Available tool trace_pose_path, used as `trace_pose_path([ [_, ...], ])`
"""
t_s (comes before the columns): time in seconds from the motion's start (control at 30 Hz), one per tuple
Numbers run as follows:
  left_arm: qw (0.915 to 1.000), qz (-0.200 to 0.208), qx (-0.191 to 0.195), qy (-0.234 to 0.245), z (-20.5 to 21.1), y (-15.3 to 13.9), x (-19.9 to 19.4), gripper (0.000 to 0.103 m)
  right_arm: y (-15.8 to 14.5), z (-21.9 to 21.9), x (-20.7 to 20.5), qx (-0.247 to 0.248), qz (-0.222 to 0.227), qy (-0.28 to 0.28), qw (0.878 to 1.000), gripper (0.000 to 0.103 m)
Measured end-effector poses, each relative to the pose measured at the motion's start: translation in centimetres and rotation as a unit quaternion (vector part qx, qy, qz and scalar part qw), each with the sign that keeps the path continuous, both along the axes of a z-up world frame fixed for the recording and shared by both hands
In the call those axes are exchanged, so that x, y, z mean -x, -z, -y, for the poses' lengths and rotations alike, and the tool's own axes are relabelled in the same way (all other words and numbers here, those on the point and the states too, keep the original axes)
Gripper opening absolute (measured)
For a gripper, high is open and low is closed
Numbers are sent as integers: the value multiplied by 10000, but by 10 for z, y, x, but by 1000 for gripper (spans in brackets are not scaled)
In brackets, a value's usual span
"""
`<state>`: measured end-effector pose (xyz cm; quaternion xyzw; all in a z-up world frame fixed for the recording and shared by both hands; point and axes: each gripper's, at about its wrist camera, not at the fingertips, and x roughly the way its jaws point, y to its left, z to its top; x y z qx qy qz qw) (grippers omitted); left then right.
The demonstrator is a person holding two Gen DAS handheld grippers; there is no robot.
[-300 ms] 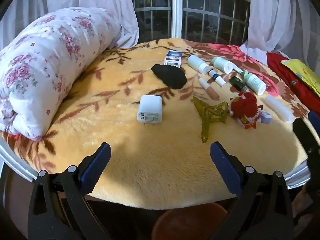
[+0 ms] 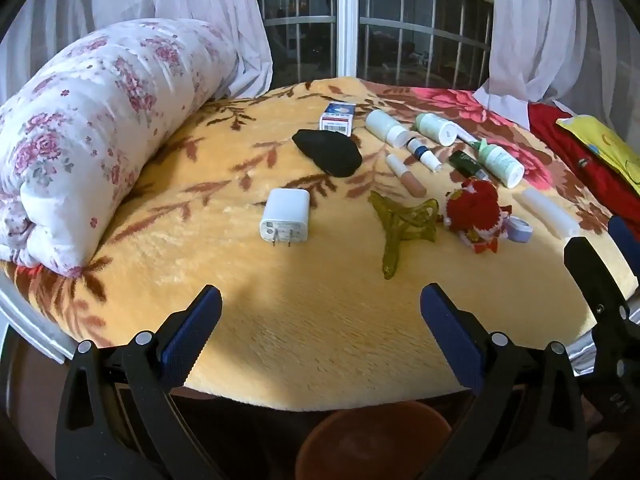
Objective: Collect trash
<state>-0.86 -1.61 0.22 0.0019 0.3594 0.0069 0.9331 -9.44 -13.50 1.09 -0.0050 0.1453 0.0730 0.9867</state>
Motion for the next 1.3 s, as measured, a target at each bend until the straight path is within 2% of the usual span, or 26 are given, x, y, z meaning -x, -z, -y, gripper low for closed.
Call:
trace_pose_path([
  [0.23, 10000, -41, -40, -17, 6, 6, 0, 97, 1, 48, -40, 89, 65, -2, 9999, 98],
  [1.1, 10000, -32, -32, -43, 2, 9, 1, 97, 4, 52, -36, 88, 121, -36, 9999, 98],
  [1.3, 10000, -26, -44, -39, 1, 8, 0, 97, 6, 49, -42, 92, -47, -77, 9999, 98],
])
